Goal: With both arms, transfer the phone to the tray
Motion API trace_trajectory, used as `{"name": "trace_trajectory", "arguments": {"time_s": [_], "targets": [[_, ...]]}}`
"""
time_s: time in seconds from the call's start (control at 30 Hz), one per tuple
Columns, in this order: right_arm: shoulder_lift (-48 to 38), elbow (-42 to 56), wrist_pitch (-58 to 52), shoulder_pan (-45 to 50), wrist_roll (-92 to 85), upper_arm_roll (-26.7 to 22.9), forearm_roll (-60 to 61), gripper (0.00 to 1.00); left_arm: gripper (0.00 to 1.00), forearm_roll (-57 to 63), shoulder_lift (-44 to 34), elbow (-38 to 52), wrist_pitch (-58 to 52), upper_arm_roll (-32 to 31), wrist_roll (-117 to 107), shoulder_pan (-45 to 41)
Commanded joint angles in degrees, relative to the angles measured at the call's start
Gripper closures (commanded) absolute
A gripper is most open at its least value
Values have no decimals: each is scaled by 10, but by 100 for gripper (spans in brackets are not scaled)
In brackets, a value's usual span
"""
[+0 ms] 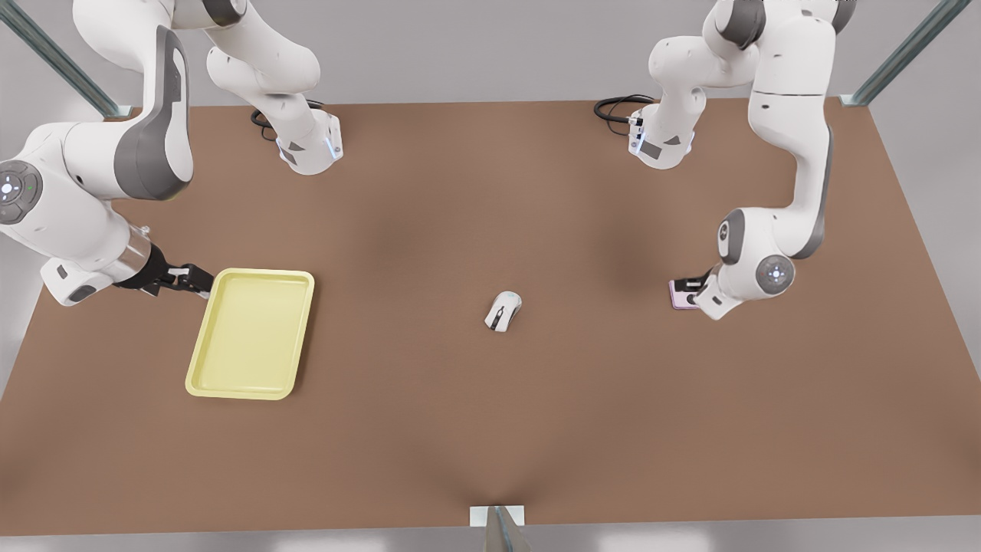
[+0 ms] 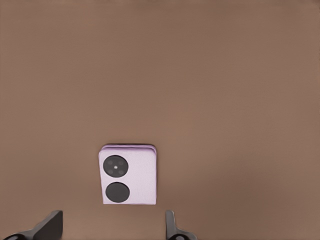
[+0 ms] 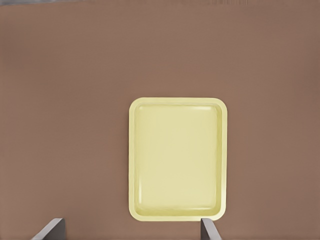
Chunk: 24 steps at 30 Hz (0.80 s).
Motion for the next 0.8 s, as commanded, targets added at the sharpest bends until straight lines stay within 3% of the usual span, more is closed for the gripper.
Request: {"name": "trace_trajectory", "arguments": {"time_s": [0.0, 0.77], "targets": [[-1, 0, 2, 0, 2, 0, 0, 0, 0, -3, 7, -2, 95, -1, -2, 0], [4, 1, 1, -1, 2, 0, 1, 0, 0, 0, 72, -31, 110, -1, -1, 0]]}}
